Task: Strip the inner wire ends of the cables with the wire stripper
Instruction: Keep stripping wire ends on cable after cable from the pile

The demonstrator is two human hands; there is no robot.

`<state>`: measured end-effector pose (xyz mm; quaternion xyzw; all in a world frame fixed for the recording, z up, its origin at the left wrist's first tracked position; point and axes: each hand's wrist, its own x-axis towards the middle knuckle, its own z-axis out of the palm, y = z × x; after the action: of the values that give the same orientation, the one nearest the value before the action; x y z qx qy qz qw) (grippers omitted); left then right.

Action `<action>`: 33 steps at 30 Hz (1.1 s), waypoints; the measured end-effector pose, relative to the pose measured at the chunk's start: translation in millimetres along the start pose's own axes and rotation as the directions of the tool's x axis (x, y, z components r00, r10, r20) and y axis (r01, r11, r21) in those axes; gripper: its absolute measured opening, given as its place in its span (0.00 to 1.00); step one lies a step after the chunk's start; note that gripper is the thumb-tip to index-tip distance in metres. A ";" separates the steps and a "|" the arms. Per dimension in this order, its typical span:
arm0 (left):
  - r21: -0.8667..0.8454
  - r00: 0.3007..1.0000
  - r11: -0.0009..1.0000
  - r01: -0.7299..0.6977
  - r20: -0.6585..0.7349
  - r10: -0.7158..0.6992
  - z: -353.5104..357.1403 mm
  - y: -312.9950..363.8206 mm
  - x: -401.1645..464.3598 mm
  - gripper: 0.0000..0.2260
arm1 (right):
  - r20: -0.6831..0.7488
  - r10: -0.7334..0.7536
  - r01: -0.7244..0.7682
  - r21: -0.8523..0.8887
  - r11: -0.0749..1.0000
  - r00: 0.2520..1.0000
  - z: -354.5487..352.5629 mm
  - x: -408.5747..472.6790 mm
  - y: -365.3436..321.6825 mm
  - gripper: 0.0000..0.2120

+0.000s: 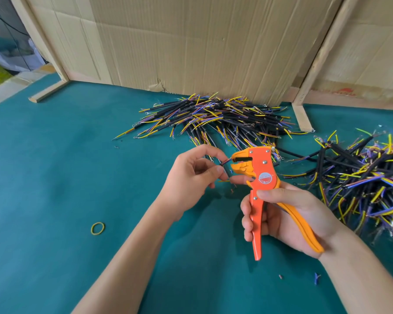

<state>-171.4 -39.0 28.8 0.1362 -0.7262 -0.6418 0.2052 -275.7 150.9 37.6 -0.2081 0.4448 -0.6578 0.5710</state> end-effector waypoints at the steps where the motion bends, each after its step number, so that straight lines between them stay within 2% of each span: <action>1: -0.005 1.000 1.000 0.005 0.001 -0.005 -0.2 0.1 0.1 0.08 | 0.005 0.001 -0.001 -0.003 1.000 1.000 -0.2 -0.1 0.2 0.29; 5: -0.018 1.000 1.000 0.018 0.020 -0.018 -0.7 0.6 0.1 0.08 | 0.028 0.003 -0.003 -0.022 1.000 1.000 0.1 -0.3 0.6 0.28; 11: -0.008 0.997 0.999 0.033 0.067 -0.032 -1.4 2.1 -0.3 0.07 | 0.061 0.003 -0.001 -0.044 0.999 0.998 -0.7 -1.4 0.3 0.32; 21: 0.016 0.993 1.000 0.009 0.114 -0.011 -3.8 5.7 -0.8 0.10 | 0.022 0.017 -0.016 -0.073 0.997 1.000 4.3 -0.8 -0.4 0.19; 28: 0.010 0.993 1.000 0.015 0.120 -0.016 -3.4 4.8 -1.2 0.10 | -0.029 0.026 -0.028 -0.065 0.998 0.999 5.1 -0.2 -0.8 0.26; 33: 0.004 0.991 1.000 0.018 0.130 -0.018 -3.6 5.0 -1.1 0.10 | -0.023 0.027 -0.029 -0.081 0.996 0.999 5.4 -1.1 -1.5 0.23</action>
<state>-168.3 -41.0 34.0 0.1010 -0.7378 -0.6500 0.1515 -272.0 150.0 41.9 -0.2177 0.4803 -0.6334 0.5662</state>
